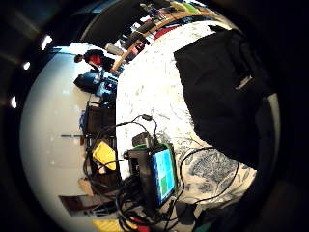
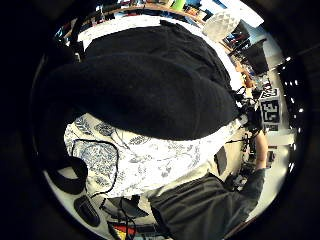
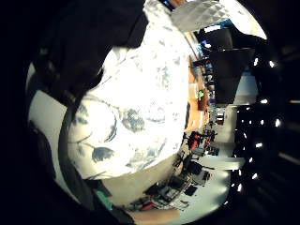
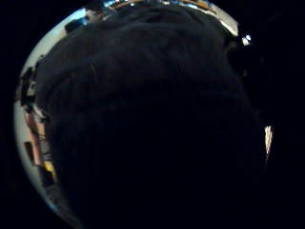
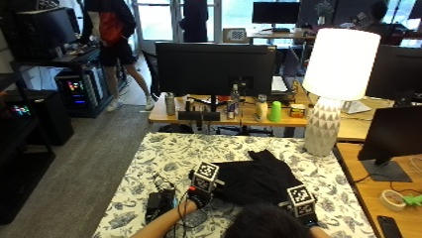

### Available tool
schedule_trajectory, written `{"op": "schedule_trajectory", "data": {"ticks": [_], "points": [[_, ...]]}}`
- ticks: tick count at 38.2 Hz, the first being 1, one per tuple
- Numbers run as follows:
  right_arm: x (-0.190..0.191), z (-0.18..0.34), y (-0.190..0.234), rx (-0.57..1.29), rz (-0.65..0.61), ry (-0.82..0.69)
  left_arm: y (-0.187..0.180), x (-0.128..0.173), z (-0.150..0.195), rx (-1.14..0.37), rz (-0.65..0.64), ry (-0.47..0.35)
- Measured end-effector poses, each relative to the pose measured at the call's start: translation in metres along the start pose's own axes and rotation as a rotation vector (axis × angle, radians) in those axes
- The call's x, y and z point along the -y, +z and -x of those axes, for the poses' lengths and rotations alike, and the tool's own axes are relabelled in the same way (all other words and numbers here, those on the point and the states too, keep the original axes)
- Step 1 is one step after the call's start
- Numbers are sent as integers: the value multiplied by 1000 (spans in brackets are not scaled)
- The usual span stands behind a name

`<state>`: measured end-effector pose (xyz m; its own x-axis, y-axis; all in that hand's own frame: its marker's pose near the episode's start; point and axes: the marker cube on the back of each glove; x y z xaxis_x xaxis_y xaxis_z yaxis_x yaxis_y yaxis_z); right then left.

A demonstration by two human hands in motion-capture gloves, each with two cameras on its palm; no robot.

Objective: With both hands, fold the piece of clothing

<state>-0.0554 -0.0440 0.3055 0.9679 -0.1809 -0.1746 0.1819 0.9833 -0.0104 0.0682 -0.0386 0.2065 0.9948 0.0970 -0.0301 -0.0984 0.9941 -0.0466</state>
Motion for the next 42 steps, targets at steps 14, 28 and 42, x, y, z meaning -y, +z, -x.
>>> {"op": "schedule_trajectory", "data": {"ticks": [14,28,42], "points": [[-54,-13,-65,-7,295,-192,-29,-86,-8,27,120,148],[-42,-41,-197,-113,320,-193,-111,-82,16,-62,138,136],[117,-68,-181,-152,268,22,-77,73,39,-16,277,-72]]}}
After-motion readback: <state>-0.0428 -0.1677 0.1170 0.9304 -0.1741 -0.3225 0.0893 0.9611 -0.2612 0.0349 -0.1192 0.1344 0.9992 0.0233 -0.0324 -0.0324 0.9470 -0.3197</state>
